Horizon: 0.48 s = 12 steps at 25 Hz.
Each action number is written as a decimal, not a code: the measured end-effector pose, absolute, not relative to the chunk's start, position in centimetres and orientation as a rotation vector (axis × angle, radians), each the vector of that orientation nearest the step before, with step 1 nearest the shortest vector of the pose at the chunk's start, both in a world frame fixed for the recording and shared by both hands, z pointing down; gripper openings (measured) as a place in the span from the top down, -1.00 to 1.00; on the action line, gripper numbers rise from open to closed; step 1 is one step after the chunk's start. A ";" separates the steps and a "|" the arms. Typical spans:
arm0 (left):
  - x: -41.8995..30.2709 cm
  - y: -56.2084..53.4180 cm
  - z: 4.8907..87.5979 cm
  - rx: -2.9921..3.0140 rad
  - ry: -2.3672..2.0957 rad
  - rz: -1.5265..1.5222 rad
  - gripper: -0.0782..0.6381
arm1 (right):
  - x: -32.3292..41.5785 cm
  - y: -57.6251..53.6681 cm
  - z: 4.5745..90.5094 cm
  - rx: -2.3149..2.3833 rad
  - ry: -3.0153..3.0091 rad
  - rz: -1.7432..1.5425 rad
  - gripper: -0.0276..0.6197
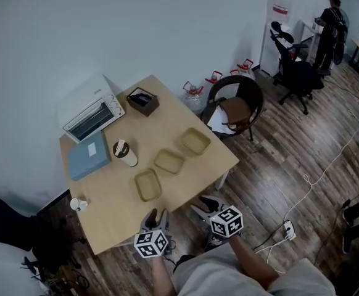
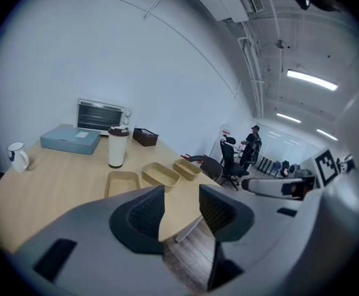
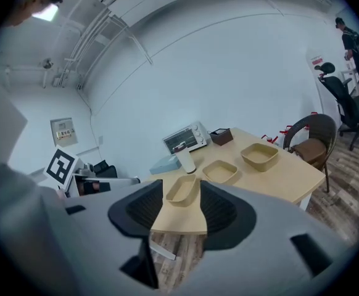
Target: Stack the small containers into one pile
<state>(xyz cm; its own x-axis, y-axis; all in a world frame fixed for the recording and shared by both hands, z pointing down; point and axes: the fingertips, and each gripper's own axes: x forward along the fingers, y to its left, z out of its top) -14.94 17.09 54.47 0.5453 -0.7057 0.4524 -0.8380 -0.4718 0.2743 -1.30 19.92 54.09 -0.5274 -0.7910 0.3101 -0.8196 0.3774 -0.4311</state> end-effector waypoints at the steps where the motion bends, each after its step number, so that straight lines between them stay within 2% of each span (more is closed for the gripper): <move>1: -14.5 16.9 54.4 2.320 -1.251 0.377 0.31 | -0.7 19.7 54.0 1.509 -2.576 0.870 0.33; 6: -13.3 16.9 54.8 2.301 -1.251 0.336 0.31 | 0.9 19.4 54.0 1.499 -2.627 0.922 0.45; 8: -13.0 17.0 55.1 2.290 -1.239 0.301 0.31 | 0.7 19.6 54.2 1.465 -2.658 0.952 0.31; 12: -12.7 16.8 55.5 2.248 -1.216 0.232 0.31 | 0.5 20.0 54.1 1.414 -2.708 0.960 0.19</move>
